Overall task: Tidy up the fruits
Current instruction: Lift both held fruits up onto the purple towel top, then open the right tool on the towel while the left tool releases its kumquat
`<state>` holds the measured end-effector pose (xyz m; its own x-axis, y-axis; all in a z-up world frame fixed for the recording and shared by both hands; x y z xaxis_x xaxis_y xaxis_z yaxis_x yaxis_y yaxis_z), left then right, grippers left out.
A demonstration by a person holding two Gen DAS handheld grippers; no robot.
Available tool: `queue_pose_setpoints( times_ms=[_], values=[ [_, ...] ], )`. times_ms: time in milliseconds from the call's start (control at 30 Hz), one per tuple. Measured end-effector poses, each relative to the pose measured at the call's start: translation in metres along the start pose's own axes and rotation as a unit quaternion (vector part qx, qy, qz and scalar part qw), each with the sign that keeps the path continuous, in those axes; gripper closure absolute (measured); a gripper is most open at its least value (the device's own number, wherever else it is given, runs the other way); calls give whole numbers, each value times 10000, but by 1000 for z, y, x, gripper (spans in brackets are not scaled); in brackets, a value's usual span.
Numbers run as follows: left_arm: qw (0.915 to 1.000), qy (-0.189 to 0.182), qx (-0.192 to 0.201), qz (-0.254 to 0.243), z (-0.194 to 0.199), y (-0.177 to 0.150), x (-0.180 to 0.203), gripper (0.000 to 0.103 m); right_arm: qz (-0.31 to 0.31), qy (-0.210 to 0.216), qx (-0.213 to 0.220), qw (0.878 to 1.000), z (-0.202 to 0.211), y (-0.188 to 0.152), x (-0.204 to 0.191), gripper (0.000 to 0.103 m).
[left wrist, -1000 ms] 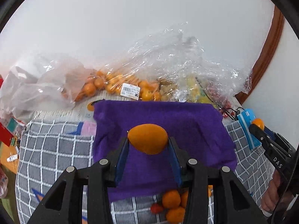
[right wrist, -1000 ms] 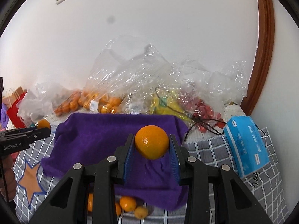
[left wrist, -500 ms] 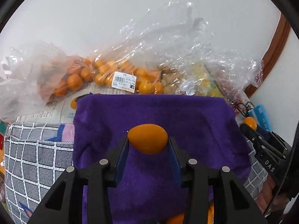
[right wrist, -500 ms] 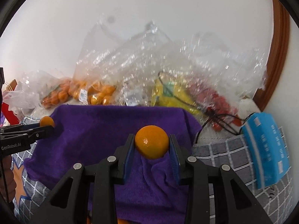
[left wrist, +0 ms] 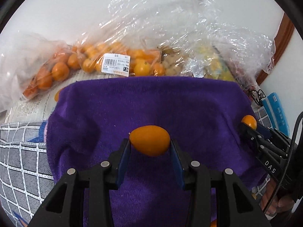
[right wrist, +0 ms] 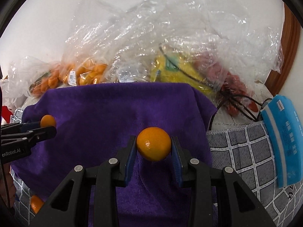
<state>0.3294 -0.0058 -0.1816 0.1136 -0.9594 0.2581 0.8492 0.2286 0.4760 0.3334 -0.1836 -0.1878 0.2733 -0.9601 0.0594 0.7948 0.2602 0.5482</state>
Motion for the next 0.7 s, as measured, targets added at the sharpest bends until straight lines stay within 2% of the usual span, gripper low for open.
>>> queue_pose_setpoints(
  times_ms=[433,467,533,633,700],
  values=[
    [9998,53,-197,-72,-11,-9,0,62,-99,-30,-64,9999,1,-3,3,65],
    [9997,47,-182,-124,-8,-10,2,60,-104,-8,-62,9999,4,-3,2,61],
    [9997,40,-107,-198,-1,-10,7,40,20,60,-56,10000,11,-3,-1,52],
    [9998,-10,37,-183,14,-10,10,36,229,-99,-58,9997,26,-4,-3,42],
    [9999,-35,119,-100,24,-11,10,36,187,-178,-17,9997,40,-6,-1,39]
  ],
)
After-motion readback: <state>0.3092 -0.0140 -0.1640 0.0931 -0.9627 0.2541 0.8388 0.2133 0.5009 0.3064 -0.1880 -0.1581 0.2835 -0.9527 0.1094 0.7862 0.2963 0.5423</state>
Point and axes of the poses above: each gripper's, at about its wrist camera, not at the fingertips, and z roughly against the way its jaws point, x to its right, y to its top, the point moved 5 cm from there along -z, roughly the way its jaws point, and after that the axes turned 14 degrees about z, right-handed, at the moved point
